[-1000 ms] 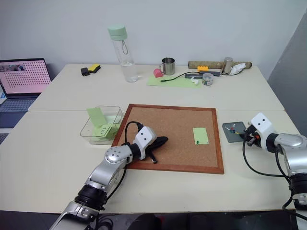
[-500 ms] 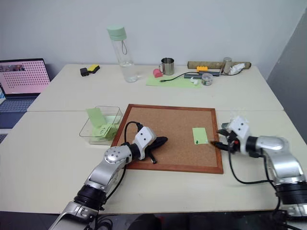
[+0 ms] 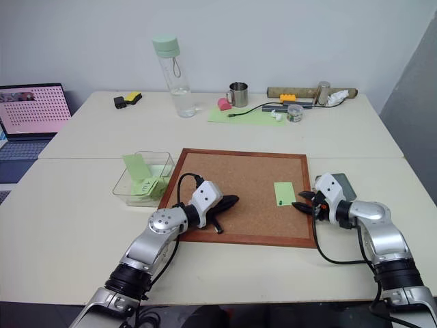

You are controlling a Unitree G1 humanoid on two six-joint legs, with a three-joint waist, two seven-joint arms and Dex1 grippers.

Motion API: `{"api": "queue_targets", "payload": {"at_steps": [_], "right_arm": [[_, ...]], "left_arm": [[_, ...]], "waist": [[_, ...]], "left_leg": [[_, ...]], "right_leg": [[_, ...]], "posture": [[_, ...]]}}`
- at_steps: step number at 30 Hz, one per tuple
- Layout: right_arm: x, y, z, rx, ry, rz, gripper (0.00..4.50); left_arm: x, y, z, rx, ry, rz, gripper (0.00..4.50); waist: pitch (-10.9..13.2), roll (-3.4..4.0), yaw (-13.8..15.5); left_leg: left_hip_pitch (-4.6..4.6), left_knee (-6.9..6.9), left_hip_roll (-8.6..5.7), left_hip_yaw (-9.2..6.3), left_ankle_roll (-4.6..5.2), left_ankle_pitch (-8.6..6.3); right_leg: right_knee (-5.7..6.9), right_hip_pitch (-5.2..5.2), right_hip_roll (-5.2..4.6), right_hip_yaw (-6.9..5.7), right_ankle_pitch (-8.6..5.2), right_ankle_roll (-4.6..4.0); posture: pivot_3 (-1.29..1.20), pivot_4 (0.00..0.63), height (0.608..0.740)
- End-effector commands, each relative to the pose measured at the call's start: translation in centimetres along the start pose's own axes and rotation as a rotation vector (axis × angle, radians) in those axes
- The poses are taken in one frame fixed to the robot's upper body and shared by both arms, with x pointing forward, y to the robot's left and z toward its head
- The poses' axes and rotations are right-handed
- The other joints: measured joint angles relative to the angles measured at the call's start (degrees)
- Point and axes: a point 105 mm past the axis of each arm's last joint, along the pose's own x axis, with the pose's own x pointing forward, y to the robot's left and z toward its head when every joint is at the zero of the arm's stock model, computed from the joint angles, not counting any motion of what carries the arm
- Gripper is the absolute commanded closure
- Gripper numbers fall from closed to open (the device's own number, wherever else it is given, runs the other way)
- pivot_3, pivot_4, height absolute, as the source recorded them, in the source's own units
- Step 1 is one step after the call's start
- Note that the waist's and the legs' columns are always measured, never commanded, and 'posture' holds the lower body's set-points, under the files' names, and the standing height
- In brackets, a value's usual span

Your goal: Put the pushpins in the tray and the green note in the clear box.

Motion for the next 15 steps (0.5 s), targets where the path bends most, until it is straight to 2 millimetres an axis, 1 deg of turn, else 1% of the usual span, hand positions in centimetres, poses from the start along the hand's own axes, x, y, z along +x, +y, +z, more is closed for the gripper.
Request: {"api": "queue_targets", "payload": {"at_steps": [1,5,6,9,12,15], "right_arm": [[-0.3,0.0,0.7,-0.013,-0.041,0.008,3.44],[-0.4,0.3,0.6,-0.008,-0.047,0.026,4.33],[-0.4,0.3,0.6,-0.006,-0.051,0.028,4.46],[-0.6,0.4,0.9,0.008,-0.069,0.036,4.46],[-1.1,0.1,2.2,0.042,-0.128,0.035,4.46],[-1.4,0.1,3.0,0.076,-0.16,0.04,4.46]], "left_arm": [[-0.6,-0.8,-2.9,-0.022,0.106,-0.026,4.5],[-0.8,-0.9,-3.0,-0.016,0.113,-0.03,4.5],[-0.8,-0.9,-3.1,-0.016,0.114,-0.029,4.5],[-0.9,-1.0,-3.2,-0.016,0.119,-0.031,4.5],[-0.9,-1.0,-3.4,-0.016,0.123,-0.031,4.5],[-0.9,-1.1,-3.5,-0.017,0.126,-0.032,4.5]], "waist": [[0.0,0.0,-0.01],[0.0,0.0,-0.03],[0.0,0.0,-0.03],[0.0,0.0,-0.03],[0.0,0.0,-0.03],[0.0,0.0,-0.03]], "left_leg": [[0.0,0.0,0.0,0.0,0.0,0.0],[0.0,0.0,0.0,0.0,0.0,0.0],[0.0,0.0,0.0,0.0,0.0,0.0],[0.0,-0.01,0.0,-0.01,0.0,0.0],[0.0,-0.01,0.0,-0.01,0.0,0.0],[0.0,-0.01,0.0,-0.01,0.0,0.0]], "right_leg": [[0.0,0.0,0.0,0.0,0.0,0.0],[0.0,0.0,0.0,0.0,0.0,0.0],[0.0,0.0,0.0,0.0,0.0,0.0],[0.0,0.0,0.0,-0.01,0.0,0.0],[0.0,0.0,0.0,0.0,0.0,0.0],[0.0,-0.01,0.0,0.0,0.0,0.0]], "posture": [[0.0,0.15,0.74],[0.0,0.15,0.74],[0.0,0.15,0.74],[0.0,0.15,0.74],[0.0,0.15,0.74],[0.0,0.15,0.74]]}}
